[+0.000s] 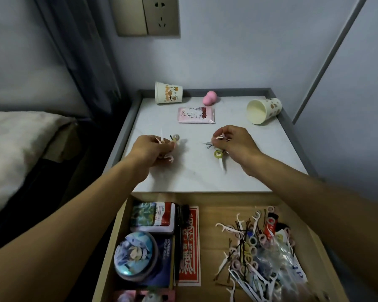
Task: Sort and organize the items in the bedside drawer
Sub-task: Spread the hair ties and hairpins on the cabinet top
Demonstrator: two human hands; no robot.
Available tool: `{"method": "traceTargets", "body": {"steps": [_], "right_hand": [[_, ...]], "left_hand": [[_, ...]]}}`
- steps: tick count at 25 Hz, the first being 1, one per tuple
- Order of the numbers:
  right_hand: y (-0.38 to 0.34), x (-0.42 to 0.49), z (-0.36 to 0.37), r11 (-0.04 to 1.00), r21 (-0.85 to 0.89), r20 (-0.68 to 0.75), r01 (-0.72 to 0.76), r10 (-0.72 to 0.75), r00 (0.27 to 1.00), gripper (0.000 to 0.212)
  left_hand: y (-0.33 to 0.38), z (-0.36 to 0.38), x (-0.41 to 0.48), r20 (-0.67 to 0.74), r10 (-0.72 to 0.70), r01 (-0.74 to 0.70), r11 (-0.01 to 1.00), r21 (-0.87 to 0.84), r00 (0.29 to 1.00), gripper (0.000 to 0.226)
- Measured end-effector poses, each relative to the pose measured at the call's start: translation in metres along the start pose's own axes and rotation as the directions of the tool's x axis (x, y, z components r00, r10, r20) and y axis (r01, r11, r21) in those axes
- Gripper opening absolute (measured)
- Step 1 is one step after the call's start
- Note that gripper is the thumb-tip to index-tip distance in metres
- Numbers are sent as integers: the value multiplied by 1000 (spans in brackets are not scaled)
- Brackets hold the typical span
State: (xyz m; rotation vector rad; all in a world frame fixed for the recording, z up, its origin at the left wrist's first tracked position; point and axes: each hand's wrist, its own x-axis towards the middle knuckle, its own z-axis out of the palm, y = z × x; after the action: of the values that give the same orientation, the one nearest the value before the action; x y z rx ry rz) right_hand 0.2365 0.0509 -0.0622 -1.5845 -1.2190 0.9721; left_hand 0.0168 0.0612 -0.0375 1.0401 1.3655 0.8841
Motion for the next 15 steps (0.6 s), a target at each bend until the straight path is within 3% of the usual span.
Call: {"method": "traceTargets", "body": {"steps": [3, 9, 15], "right_hand": [[3, 6, 12, 996, -76, 29, 47, -45, 999, 14], [-1, -3, 19, 967, -220, 58, 128, -118, 991, 35], [-19, -26, 13, 921, -325, 59, 213, -205, 977, 22]], "left_hand": [[-9, -8, 11, -85, 44, -31, 988, 154, 995, 28], [-14, -19, 18, -114, 147, -90, 912, 400, 983, 50], [-10, -23, -2, -85, 263, -154, 763, 628, 961, 43]]}}
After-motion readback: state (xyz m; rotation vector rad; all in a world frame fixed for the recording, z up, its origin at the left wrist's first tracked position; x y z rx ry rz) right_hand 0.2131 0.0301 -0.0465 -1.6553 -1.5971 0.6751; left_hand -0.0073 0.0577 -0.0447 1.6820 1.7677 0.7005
